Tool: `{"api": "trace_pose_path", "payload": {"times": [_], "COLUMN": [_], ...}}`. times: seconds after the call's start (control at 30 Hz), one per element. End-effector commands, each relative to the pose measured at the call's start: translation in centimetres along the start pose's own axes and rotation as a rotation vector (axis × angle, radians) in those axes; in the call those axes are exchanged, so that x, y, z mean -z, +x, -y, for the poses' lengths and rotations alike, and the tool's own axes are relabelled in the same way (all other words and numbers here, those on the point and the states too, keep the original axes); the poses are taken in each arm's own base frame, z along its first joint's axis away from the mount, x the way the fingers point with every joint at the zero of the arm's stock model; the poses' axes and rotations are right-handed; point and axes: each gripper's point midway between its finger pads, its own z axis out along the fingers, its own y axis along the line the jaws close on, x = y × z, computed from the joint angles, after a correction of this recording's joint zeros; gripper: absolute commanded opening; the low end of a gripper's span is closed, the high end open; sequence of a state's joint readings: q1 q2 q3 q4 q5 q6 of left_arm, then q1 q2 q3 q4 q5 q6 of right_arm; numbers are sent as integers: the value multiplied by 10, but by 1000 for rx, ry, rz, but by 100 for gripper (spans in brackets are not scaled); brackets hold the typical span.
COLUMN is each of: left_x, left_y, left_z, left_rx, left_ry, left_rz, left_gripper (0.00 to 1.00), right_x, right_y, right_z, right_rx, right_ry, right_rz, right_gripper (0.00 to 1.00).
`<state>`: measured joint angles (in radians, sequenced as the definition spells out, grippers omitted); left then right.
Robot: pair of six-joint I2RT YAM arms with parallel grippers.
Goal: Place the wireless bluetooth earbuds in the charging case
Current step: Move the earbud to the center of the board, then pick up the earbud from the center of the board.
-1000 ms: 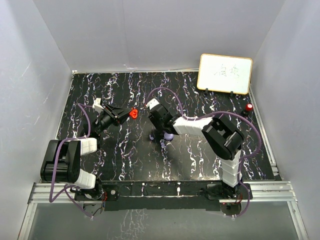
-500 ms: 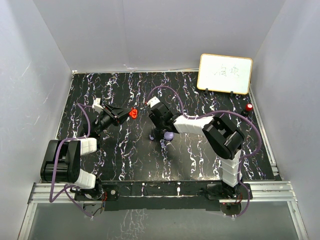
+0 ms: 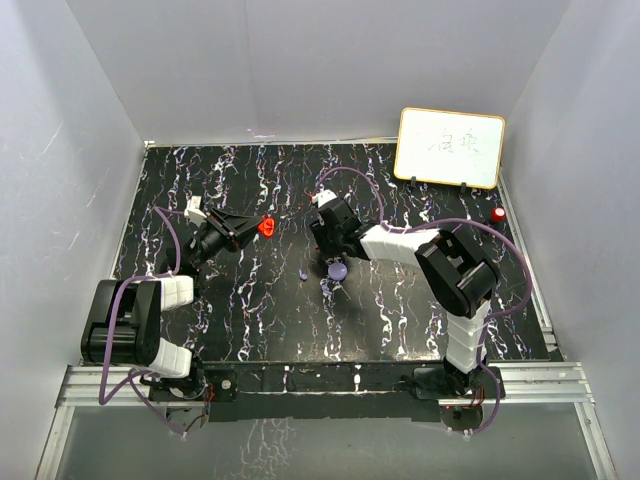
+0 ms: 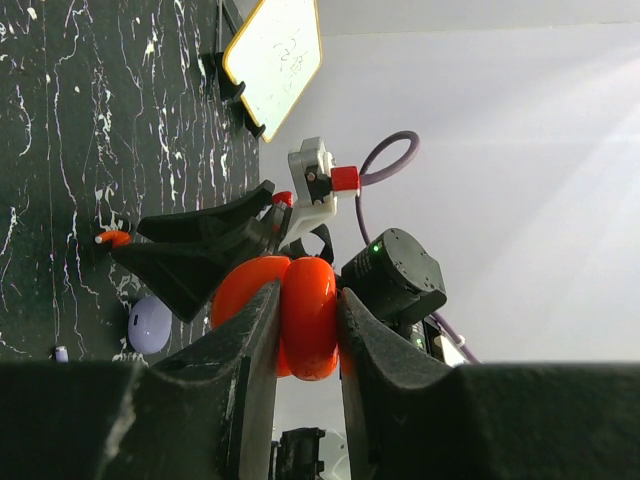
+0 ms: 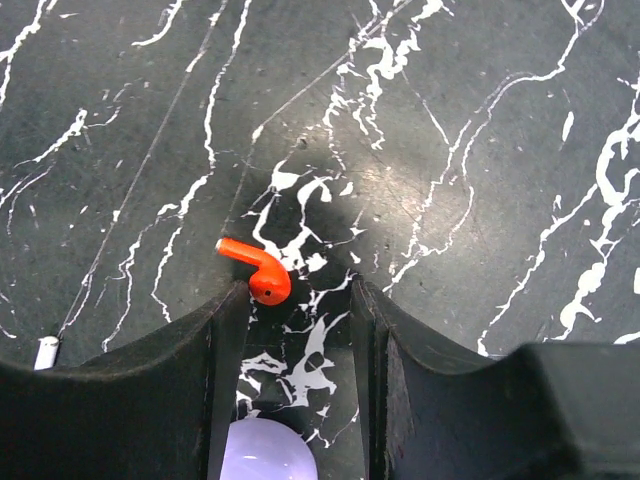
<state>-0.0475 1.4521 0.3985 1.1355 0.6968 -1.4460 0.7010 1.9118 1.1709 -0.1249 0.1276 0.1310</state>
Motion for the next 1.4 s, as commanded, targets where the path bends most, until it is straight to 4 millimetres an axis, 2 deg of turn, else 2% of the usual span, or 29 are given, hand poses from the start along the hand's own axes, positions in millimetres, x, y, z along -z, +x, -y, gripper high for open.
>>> {"api": "trace_pose_path", "payload": {"times": [0.0, 0.27, 0.77, 1.37], "left_x": [0, 1, 2, 2], "left_y": [-2, -2, -2, -3], "left_z": [15, 13, 12, 11], "left_rx": [-42, -42, -38, -38], "left_ry": [40, 38, 37, 33], "left_rz": [-9, -6, -4, -2], "left_gripper": [0, 0, 0, 0], "right_x": [13, 11, 6, -1], "right_y": [-27, -24, -22, -13], "right_z": [-5, -12, -5, -1], "right_rx": [-81, -154, -207, -187], "right_ry": [-39, -80, -65, -46], "right_rz": [84, 79, 76, 55], "right_gripper": [43, 42, 35, 20]}}
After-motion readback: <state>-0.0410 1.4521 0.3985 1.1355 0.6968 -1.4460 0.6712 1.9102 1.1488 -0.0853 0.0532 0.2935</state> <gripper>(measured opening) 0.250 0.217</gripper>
